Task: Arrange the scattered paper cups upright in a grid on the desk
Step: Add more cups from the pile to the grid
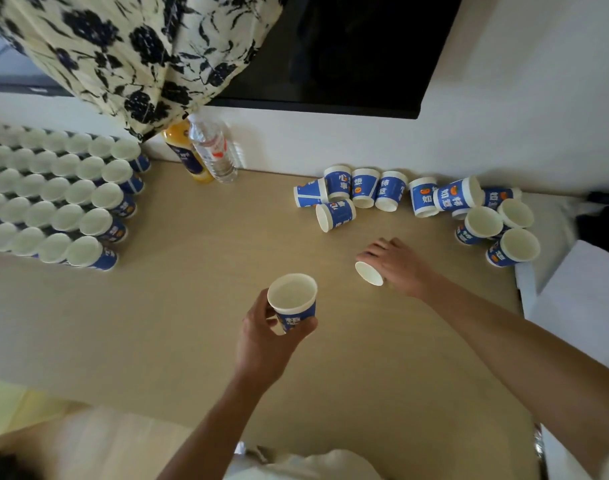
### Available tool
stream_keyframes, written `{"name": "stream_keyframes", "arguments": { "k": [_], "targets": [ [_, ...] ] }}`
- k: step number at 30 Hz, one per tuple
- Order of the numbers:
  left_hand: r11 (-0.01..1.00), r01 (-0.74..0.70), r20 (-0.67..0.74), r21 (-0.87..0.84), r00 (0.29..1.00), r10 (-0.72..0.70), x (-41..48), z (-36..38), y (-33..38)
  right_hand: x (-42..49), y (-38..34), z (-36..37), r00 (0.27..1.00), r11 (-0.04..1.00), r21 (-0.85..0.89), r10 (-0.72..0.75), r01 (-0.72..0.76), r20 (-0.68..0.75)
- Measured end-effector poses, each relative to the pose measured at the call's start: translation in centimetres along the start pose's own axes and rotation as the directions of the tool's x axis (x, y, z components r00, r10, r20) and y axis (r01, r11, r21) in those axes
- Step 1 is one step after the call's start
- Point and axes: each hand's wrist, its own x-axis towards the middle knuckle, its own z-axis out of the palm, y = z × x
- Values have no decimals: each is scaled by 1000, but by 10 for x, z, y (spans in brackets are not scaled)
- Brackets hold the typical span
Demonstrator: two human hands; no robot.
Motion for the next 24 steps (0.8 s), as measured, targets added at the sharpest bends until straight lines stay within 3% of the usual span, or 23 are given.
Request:
{"name": "stream_keyframes", "arguments": {
  "k": [2, 5, 8, 11, 13, 17, 19, 24],
  "targets": [
    [1000, -10, -12, -3, 1000, 10, -4, -6, -3, -4, -8, 4, 998, 995, 86, 56, -54, -17],
    [999, -28, -46, -25, 999, 26, -7, -20, -8, -10, -32, 1, 959, 896, 402, 256, -189, -121],
    [998, -37, -97, -46, 995, 33, -12, -40, -14, -14, -80, -15, 872, 658, 732, 449, -177, -193],
    [997, -55, -160, -55, 986, 46, -20, -67, -24, -17, -141, -41, 811, 363, 925, 570, -109, -128],
    [996, -69, -196, -50, 979, 58, -27, -91, -34, -15, -182, -57, 761, 206, 977, 643, -60, -88],
    [994, -84, -286, -72, 956, 60, -48, -148, -59, -9, -268, -94, 717, -2, 999, 696, 49, -34],
    [990, -94, -332, -106, 942, 54, -59, -178, -72, -3, -311, -109, 730, -55, 994, 683, 91, -29],
    [977, -127, -428, -174, 903, 41, -88, -247, -105, 18, -404, -137, 779, -70, 985, 622, 159, -82]
  ]
}}
